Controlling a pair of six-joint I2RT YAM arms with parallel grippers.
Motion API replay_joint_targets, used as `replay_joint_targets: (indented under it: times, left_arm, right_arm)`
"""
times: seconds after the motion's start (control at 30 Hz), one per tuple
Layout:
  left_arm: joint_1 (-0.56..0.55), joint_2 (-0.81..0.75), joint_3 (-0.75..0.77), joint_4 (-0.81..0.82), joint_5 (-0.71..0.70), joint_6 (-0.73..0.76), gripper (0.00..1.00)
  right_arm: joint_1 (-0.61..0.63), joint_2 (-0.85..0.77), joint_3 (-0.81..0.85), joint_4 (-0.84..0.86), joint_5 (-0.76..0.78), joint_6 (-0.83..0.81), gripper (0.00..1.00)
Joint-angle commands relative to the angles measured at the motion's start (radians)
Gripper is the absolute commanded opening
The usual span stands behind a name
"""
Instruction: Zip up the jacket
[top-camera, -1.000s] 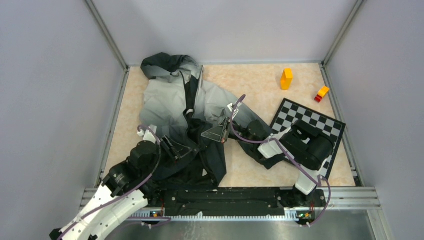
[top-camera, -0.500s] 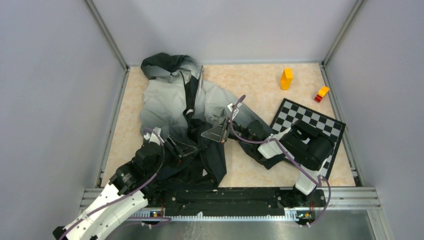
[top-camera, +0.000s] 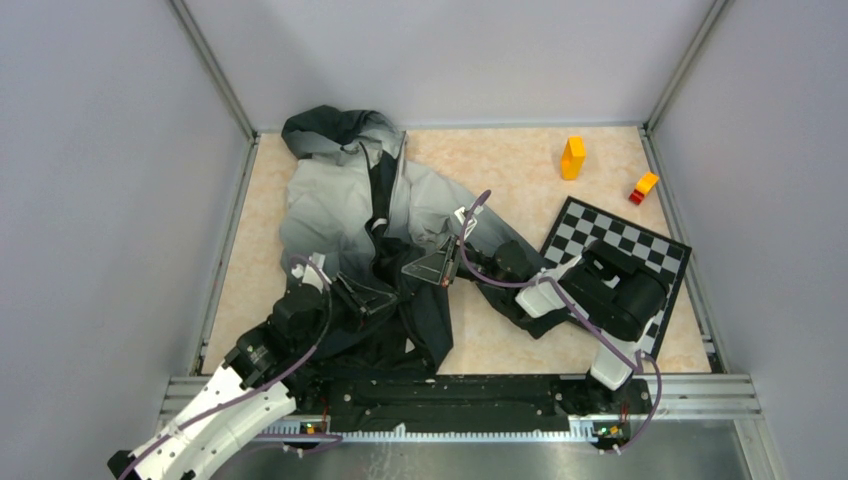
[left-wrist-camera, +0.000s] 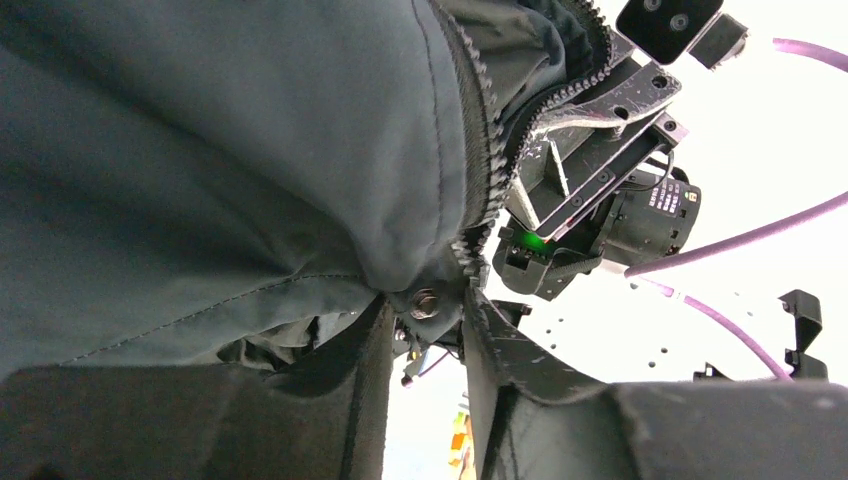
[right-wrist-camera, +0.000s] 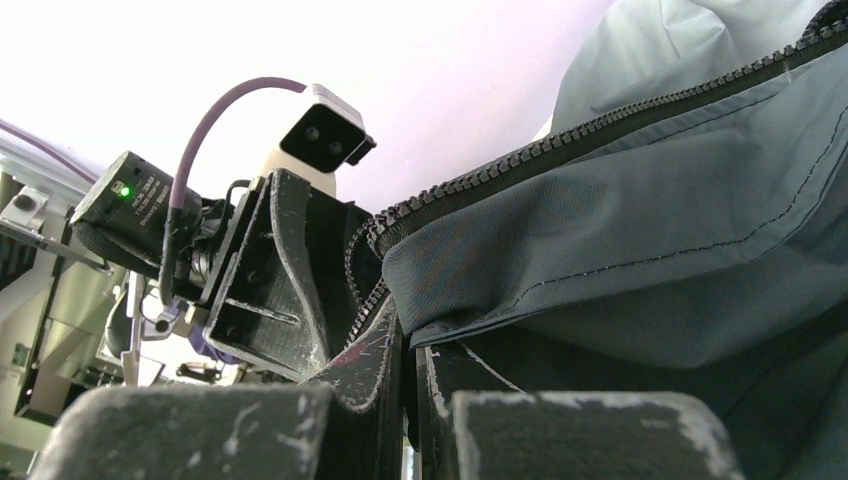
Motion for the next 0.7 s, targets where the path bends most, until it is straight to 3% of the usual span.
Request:
replay_joint_targets:
  times: [0.0,0.2,0.37,0.67]
  left_arm:
    - [-0.002,-0.030,0.024,0.006,-0.030,0.023,0.34]
    - [-0.002,-0.041,0.021,0.014,-0.029,0.035,0.36]
    - [-0.002,-0.044,0.019,0.029,-0.028,0.062,0.30]
    - [-0.002,-0.030,0.031,0.053,0.016,0.248,0.00]
  right_arm:
    - [0.010,-0.016,0.013,0.069,0.026,-0.016,0.00]
    - [0.011,-0.016,0.015,0.069,0.026,-0.015,0.00]
    - [0.013,-0.016,0.016,0.069,0.026,-0.016,0.00]
    - [0.019,-0.024,0.021,0.046,0.046,-0.009,0.00]
